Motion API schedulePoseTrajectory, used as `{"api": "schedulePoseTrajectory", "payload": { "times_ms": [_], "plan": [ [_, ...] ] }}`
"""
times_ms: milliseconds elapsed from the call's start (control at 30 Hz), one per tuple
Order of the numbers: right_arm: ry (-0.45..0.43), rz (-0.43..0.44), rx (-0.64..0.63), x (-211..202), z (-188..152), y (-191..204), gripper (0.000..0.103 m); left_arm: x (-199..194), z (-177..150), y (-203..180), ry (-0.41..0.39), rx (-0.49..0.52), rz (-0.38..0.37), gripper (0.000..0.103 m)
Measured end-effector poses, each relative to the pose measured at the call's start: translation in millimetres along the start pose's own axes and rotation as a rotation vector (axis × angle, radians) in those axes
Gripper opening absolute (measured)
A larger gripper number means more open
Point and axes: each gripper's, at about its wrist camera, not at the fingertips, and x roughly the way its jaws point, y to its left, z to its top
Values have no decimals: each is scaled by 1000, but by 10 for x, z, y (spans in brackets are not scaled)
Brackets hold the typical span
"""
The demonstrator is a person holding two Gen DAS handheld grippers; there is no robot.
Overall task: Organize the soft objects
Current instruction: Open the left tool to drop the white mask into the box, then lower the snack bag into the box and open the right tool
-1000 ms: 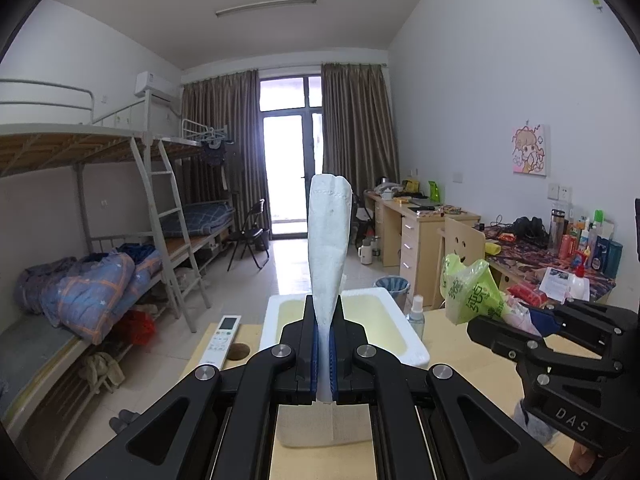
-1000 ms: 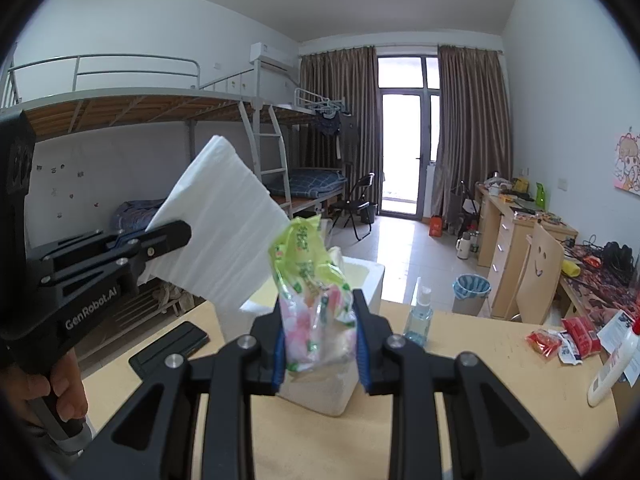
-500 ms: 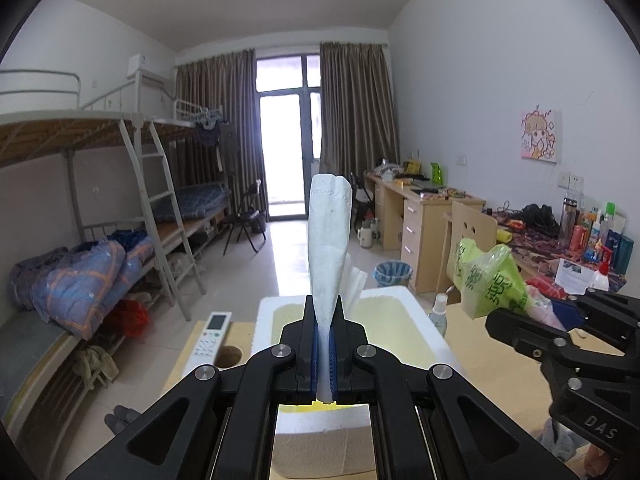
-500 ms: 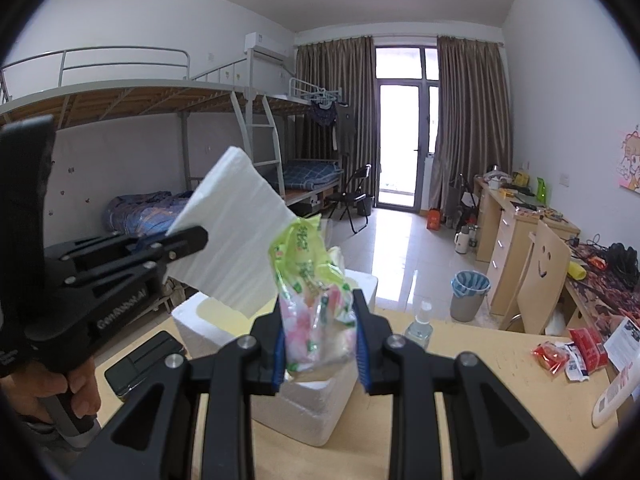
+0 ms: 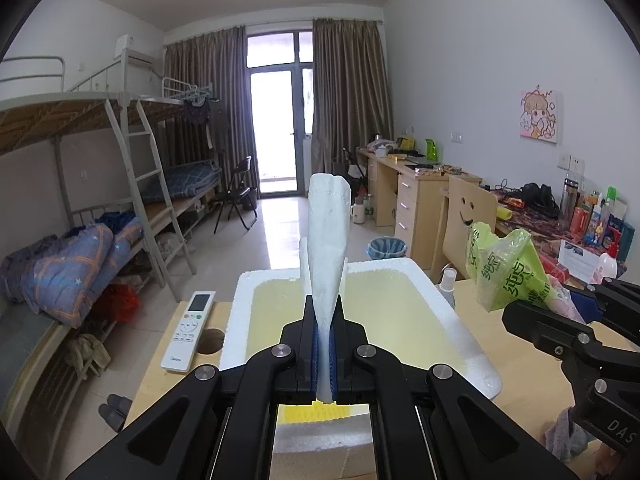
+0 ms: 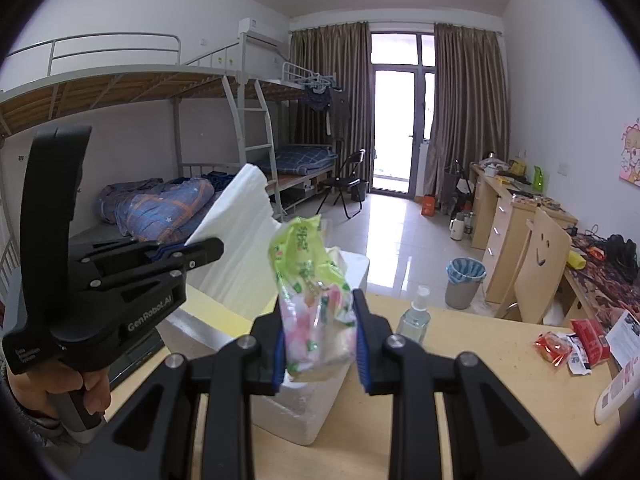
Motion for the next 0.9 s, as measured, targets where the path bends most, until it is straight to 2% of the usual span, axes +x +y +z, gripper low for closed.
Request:
{"api": "schedulePoseTrajectory", "payload": {
  "times_ms": [167, 200, 267, 300, 333, 367, 400, 700, 900],
  "plan": [
    [1, -9, 2, -8, 25, 14, 32, 32, 9, 12, -6, -2, 12, 5],
    [0, -9, 2, -3, 38, 0, 32, 35, 8, 6, -5, 1, 13, 7],
    [0, -13, 3, 6, 56, 1, 32, 50, 7, 6, -1, 9, 21, 20],
    [1, -13, 2, 16, 61, 7, 32, 43, 0, 17, -5, 7, 23, 43],
    [2, -14, 2, 18, 64, 12, 32, 32, -2, 26, -12, 3, 22, 79],
    [2, -16, 2, 27, 63, 8, 32, 5, -5, 34, -33, -3, 35, 93],
    [3, -17, 1, 33, 68, 16, 32, -35, -8, 45, -63, -13, 48, 101],
    [4, -26, -2, 48, 78, 38, 32, -27, -31, 96, -50, -20, 44, 101],
    [7, -32, -4, 67, 90, 33, 32, -143, -54, 201, -72, -28, 73, 101]
  ]
}}
